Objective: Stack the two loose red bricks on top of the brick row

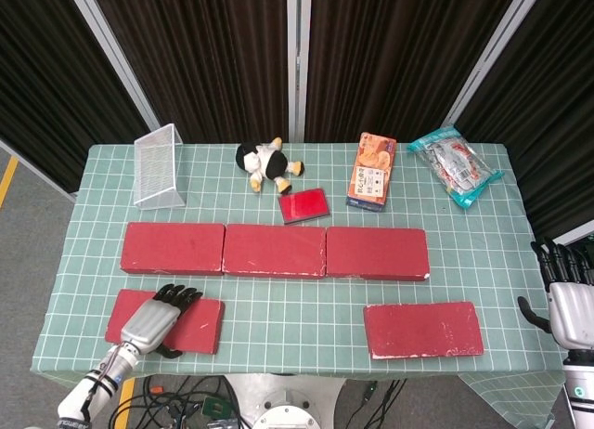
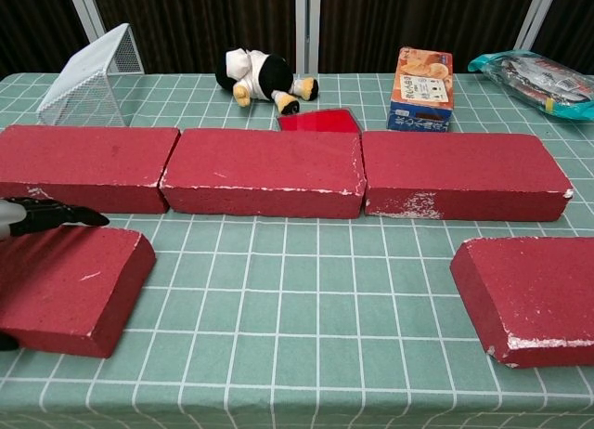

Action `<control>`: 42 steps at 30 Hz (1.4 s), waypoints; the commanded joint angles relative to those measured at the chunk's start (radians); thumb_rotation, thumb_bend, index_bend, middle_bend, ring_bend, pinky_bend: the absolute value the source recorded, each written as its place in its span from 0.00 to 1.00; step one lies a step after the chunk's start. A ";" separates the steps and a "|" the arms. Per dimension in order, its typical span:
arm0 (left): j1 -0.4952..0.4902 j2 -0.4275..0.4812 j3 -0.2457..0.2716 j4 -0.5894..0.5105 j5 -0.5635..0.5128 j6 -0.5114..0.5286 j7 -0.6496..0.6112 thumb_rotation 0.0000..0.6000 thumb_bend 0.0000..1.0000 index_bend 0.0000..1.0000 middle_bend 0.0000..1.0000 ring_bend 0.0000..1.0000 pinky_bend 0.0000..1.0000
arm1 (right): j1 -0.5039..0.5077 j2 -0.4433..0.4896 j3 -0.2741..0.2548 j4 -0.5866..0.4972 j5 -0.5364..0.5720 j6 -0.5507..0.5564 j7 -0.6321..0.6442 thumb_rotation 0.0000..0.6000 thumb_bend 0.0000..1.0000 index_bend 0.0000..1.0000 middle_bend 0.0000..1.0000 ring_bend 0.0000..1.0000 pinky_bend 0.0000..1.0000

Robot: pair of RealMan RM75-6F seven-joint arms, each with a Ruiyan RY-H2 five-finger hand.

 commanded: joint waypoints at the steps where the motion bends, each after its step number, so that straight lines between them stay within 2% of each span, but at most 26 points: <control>1: -0.005 0.003 0.003 -0.001 -0.012 0.002 0.003 1.00 0.00 0.07 0.10 0.00 0.04 | 0.001 -0.002 0.000 0.002 0.002 -0.003 0.000 1.00 0.23 0.00 0.00 0.00 0.00; 8: -0.009 -0.002 0.006 -0.001 -0.008 0.022 -0.004 1.00 0.00 0.11 0.18 0.00 0.04 | 0.003 -0.004 0.000 0.002 0.004 -0.006 0.001 1.00 0.24 0.00 0.00 0.00 0.00; 16: 0.001 0.001 0.015 -0.025 0.036 0.072 -0.010 1.00 0.00 0.14 0.22 0.00 0.04 | -0.001 -0.005 0.004 0.003 0.006 0.004 0.003 1.00 0.24 0.00 0.00 0.00 0.00; 20: 0.003 0.029 0.011 -0.062 0.054 0.104 0.011 1.00 0.00 0.14 0.22 0.00 0.04 | -0.002 -0.001 0.006 0.002 0.008 0.006 0.005 1.00 0.24 0.00 0.00 0.00 0.00; 23: -0.007 0.083 -0.016 -0.111 0.048 0.126 0.016 1.00 0.00 0.14 0.23 0.00 0.04 | -0.002 0.004 0.008 -0.001 0.007 0.008 0.007 1.00 0.24 0.00 0.00 0.00 0.00; 26: -0.042 0.133 -0.068 -0.149 0.001 0.107 -0.010 1.00 0.01 0.14 0.23 0.00 0.04 | -0.002 0.007 0.011 -0.003 0.008 0.012 0.009 1.00 0.24 0.00 0.00 0.00 0.00; 29: -0.106 0.172 -0.137 -0.161 -0.084 0.043 -0.055 1.00 0.01 0.14 0.23 0.00 0.04 | -0.002 0.006 0.013 -0.004 0.009 0.013 0.014 1.00 0.24 0.00 0.00 0.00 0.00; 33: -0.209 0.150 -0.218 -0.098 -0.201 -0.042 -0.066 1.00 0.01 0.14 0.23 0.00 0.04 | 0.000 0.009 0.013 -0.010 0.008 0.009 0.019 1.00 0.24 0.00 0.00 0.00 0.00; 36: -0.275 0.100 -0.246 -0.033 -0.280 -0.097 -0.064 1.00 0.01 0.14 0.24 0.00 0.04 | 0.003 0.015 0.013 -0.017 0.011 -0.001 0.027 1.00 0.24 0.00 0.00 0.00 0.00; 42: -0.394 0.016 -0.262 0.092 -0.420 -0.210 -0.061 1.00 0.01 0.14 0.24 0.00 0.04 | 0.006 0.024 0.013 -0.014 0.016 -0.012 0.037 1.00 0.24 0.00 0.00 0.00 0.00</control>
